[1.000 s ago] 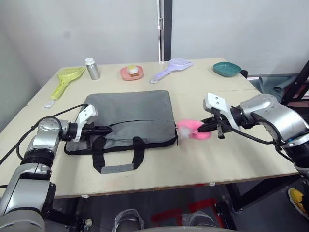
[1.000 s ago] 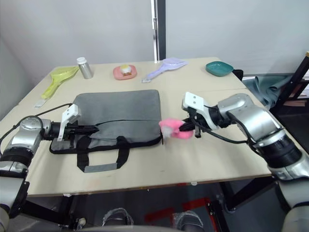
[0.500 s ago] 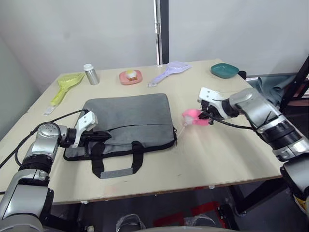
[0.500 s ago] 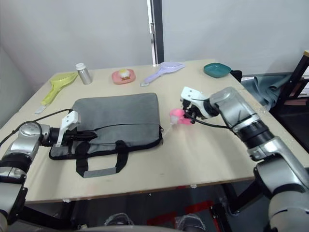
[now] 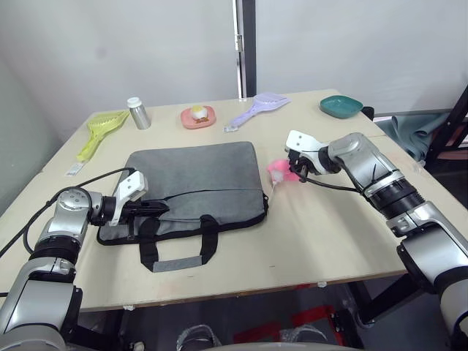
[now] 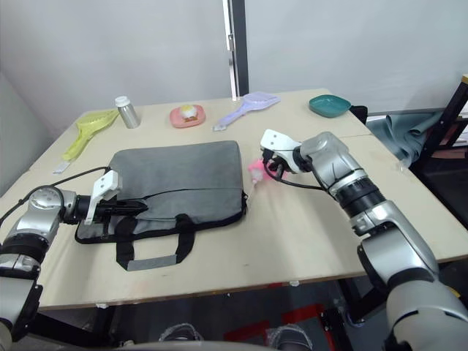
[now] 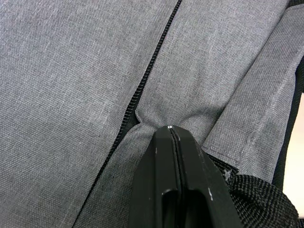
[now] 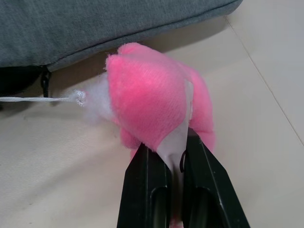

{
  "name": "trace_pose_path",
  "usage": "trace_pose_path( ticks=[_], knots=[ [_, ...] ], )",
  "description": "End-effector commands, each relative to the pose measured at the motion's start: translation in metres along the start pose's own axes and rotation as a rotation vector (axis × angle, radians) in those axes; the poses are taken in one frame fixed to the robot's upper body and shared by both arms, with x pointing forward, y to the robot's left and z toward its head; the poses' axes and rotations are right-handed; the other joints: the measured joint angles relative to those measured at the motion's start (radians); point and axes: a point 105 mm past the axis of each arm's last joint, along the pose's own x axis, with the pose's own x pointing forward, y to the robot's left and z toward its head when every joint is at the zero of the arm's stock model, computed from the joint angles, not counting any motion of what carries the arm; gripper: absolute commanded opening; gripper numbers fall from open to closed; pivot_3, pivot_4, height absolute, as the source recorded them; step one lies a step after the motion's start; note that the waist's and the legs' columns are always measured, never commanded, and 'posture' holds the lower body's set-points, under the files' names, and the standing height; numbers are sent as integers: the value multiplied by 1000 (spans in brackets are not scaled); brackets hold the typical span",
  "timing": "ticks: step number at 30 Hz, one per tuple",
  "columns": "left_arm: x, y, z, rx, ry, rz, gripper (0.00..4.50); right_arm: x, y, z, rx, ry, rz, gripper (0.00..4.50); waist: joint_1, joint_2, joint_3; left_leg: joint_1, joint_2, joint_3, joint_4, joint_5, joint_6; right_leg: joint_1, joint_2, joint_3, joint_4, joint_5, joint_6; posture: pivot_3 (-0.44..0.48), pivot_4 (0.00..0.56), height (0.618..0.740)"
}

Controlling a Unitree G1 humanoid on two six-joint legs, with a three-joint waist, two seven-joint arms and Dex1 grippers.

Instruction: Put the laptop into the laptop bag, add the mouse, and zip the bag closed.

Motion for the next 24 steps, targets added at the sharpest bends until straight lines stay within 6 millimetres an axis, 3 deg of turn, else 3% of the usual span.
trace_pose_path(
  ticks=[1, 9, 13, 18, 20, 24],
  knots=[
    [21, -58, -84, -227, 264, -221, 0, -11, -29, 15, -31, -4, -137, 69, -2, 0, 0, 0, 0, 0, 0, 0, 0, 0, 0, 0, 0, 0, 0, 0, 150, 740],
    [19, -58, -88, -242, 260, -207, 0, -2, -40, 17, 4, -7, -192, 69, -4, 3, -2, 0, -2, 0, -2, 0, 0, 0, -2, 0, -1, -2, 3, 0, 150, 740],
    [19, -59, -90, -246, 258, -206, 0, 9, -16, 29, 32, -80, -69, 69, -7, 8, -5, 0, -2, 0, -4, 0, 0, -1, -2, 0, -1, -2, 3, 0, 150, 740],
    [19, -59, -93, -249, 259, -196, 0, 9, -4, 24, 64, -90, -14, 69, -6, 9, -6, 7, -2, 1, -8, 0, 0, 3, -2, 1, -1, -10, 16, 0, 150, 740],
    [19, -56, -93, -252, 249, -173, 0, -1, 9, 18, 84, -84, 74, 817, -2, 9, -6, 9, -2, 2, -10, 0, 0, 4, -2, 1, -2, -12, 20, 0, 150, 740],
    [12, -44, -83, -242, 206, -128, 0, -29, 9, 7, 154, -74, 88, 2216, 7, 9, -6, 14, -3, 2, -13, -1, -1, 8, -2, 1, -2, -15, 24, 0, 150, 740]
  ],
)
